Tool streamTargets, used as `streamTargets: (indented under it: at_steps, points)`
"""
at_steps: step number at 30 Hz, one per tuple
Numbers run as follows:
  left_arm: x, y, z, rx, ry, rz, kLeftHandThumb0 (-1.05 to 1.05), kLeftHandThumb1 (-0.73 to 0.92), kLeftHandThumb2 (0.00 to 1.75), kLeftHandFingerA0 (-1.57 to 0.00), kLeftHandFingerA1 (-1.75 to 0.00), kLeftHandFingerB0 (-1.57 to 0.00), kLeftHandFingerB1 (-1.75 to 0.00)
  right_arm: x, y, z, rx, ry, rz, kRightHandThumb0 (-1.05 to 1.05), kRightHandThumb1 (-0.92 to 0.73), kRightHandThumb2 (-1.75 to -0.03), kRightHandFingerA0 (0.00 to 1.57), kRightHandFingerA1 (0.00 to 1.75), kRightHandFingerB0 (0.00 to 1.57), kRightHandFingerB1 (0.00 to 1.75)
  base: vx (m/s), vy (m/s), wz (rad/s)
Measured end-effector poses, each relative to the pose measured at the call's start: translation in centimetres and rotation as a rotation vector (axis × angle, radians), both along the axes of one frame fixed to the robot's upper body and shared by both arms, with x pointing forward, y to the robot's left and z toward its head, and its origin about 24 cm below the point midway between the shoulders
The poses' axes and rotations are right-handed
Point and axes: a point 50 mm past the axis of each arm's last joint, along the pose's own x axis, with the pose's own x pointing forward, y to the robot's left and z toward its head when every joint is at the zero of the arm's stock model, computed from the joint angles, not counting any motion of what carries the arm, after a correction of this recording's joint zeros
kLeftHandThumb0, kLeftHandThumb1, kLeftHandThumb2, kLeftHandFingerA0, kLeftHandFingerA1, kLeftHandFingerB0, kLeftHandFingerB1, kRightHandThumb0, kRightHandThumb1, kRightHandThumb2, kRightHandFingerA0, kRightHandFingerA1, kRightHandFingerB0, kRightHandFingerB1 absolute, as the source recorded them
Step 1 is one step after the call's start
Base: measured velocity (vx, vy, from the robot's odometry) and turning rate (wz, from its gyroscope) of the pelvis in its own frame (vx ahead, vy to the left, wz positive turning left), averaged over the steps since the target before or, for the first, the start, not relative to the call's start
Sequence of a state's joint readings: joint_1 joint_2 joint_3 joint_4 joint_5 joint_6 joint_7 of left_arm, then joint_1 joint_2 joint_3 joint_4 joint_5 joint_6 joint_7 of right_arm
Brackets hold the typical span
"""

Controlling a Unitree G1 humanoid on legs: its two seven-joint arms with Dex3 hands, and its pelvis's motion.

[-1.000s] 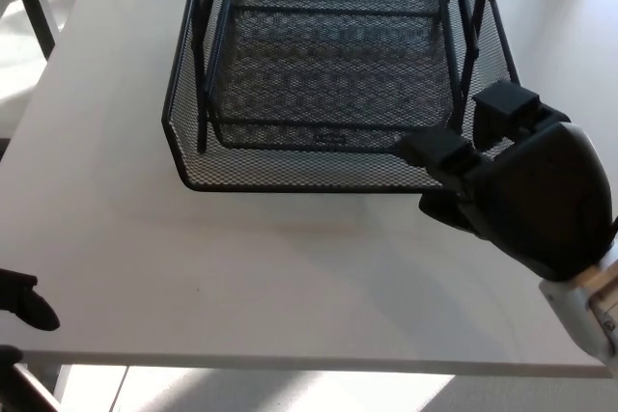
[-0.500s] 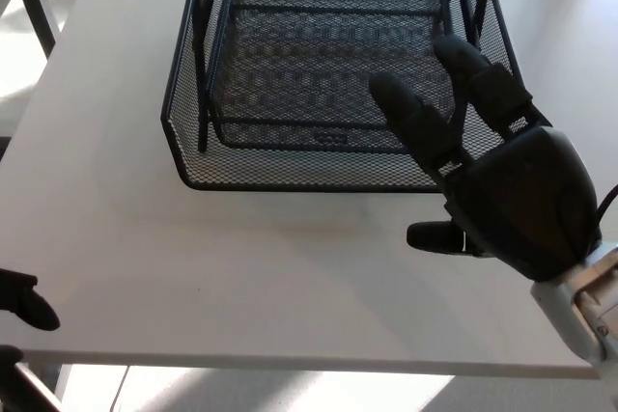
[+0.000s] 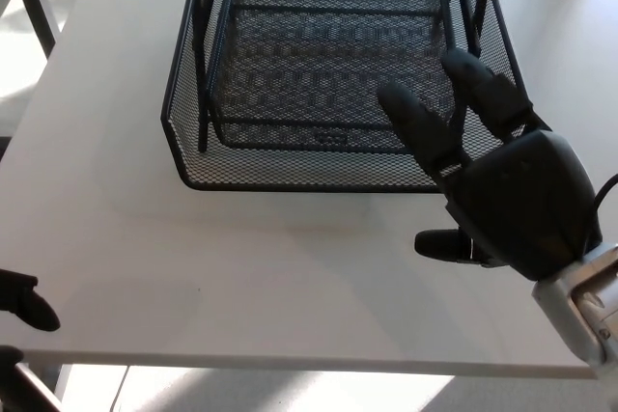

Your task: The robot uses its right hand to grab the drawer kept on the middle of the desk and pull it out towards the robot

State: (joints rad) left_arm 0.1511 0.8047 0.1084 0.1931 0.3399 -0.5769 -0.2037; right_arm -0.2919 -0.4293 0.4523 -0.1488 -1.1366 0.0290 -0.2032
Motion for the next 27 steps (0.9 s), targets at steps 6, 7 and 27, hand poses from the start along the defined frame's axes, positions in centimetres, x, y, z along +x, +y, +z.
streamTargets:
  at_steps: [6,7,27]
  points:
    - [0.0,0.0,0.0,0.000,0.000,0.000,-0.30,0.57,0.57,-0.80,-0.89,-0.83,-0.61,0.0,-0.1,-0.1,-0.006,0.016,-0.012,-1.05,-0.61,-0.94,0.00,0.05,0.00,0.06,0.00,0.000,0.00]
    - [0.0,0.0,0.0,0.000,0.000,0.000,-0.30,0.57,0.57,-0.80,-0.89,-0.83,-0.61,0.0,-0.1,-0.1,-0.007,0.017,-0.013,-1.05,-0.61,-0.94,0.00,0.05,0.00,0.06,0.00,0.000,0.00]
    - [-0.1,0.0,-0.1,-0.004,0.004,0.000,-0.27,0.56,0.57,-0.79,-0.85,-0.81,-0.58,-4.8,-10.0,0.6,0.093,0.005,-0.341,-0.84,-0.51,-0.94,0.00,0.17,0.00,0.23,-0.01,-0.001,0.01]
